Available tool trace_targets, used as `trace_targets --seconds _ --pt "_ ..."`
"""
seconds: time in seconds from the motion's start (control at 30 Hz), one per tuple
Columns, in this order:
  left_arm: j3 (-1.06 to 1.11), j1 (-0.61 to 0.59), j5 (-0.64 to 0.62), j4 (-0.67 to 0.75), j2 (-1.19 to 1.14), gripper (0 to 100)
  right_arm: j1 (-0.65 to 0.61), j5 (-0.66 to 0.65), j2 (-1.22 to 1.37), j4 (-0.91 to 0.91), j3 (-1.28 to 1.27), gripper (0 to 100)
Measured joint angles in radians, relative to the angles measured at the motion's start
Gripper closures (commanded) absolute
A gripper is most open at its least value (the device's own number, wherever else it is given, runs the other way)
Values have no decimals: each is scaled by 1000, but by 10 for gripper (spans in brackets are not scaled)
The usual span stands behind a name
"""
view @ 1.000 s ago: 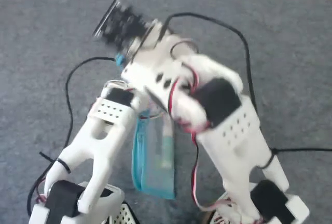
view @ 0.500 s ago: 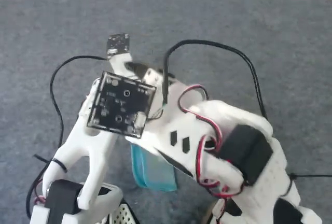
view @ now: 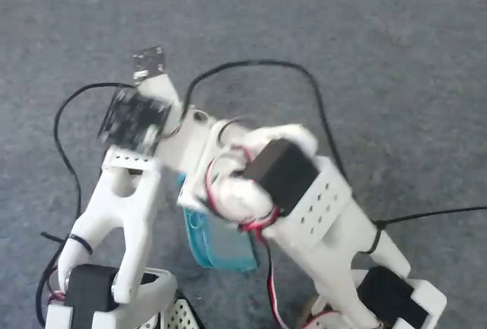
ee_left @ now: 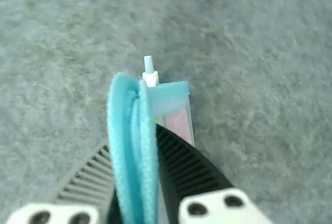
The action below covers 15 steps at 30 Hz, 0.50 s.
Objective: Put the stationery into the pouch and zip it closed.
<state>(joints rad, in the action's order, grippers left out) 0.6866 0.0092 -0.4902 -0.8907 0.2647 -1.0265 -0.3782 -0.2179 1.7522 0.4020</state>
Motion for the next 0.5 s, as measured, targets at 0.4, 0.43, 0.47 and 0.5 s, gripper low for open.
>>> trace_targets --seconds 0.4,0.43,0.47,0.5 --pt "-157 -166 -8 -14 -158 989 -6 -49 -169 2 -295 778" --pt "-192 -176 -8 -25 -193 989 2 -60 -175 2 -338 778" --pt "-227 -186 -8 -37 -224 989 8 -69 -178 2 -379 778" --pt "-261 -192 -8 -48 -253 989 17 -69 -178 -2 -411 778"
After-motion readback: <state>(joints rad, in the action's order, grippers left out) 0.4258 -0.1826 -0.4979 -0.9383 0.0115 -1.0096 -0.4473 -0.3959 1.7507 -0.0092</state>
